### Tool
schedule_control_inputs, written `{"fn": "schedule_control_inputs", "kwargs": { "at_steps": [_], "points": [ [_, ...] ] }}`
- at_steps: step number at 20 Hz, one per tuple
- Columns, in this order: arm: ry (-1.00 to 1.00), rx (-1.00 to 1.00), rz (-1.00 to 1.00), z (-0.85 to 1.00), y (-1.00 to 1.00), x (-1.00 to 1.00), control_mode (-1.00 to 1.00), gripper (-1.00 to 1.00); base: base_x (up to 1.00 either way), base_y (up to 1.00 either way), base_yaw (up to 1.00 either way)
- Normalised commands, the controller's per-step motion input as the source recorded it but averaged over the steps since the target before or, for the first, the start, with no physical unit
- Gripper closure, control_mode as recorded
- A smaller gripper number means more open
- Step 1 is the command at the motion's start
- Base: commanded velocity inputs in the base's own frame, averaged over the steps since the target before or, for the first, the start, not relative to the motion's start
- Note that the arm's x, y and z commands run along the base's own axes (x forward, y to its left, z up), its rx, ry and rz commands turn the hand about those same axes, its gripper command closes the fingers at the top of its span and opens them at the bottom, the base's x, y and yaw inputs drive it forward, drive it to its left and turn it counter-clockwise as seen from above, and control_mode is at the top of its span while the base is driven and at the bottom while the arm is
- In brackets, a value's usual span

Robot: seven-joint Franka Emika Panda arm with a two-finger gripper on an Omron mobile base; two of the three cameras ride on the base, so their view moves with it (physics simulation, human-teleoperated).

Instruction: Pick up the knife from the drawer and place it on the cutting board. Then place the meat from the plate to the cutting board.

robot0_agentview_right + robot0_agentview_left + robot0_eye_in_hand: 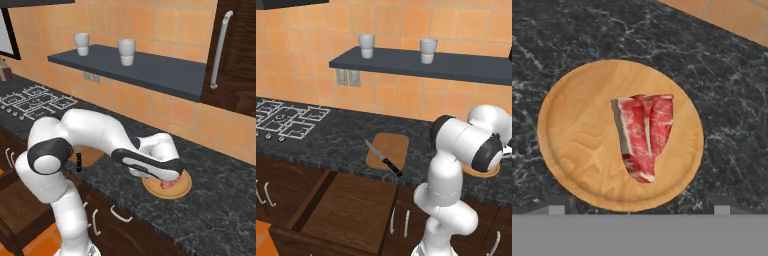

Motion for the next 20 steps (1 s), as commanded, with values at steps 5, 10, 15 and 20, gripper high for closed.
{"fn": "schedule_control_inputs", "kwargs": {
  "at_steps": [5, 10, 15, 20],
  "points": [
    [0.17, 0.09, -0.05, -0.13, -0.09, 0.29, -1.00, -1.00, 0.00, 0.00, 0.00],
    [0.16, 0.01, -0.06, -0.02, -0.03, 0.66, -1.00, -1.00, 0.00, 0.00, 0.00],
    [0.15, 0.01, -0.02, -0.03, 0.00, 0.61, -1.00, -1.00, 0.00, 0.00, 0.00],
    [0.17, 0.07, 0.00, -0.18, 0.05, 0.27, -1.00, -1.00, 0.00, 0.00, 0.00]
  ]
}}
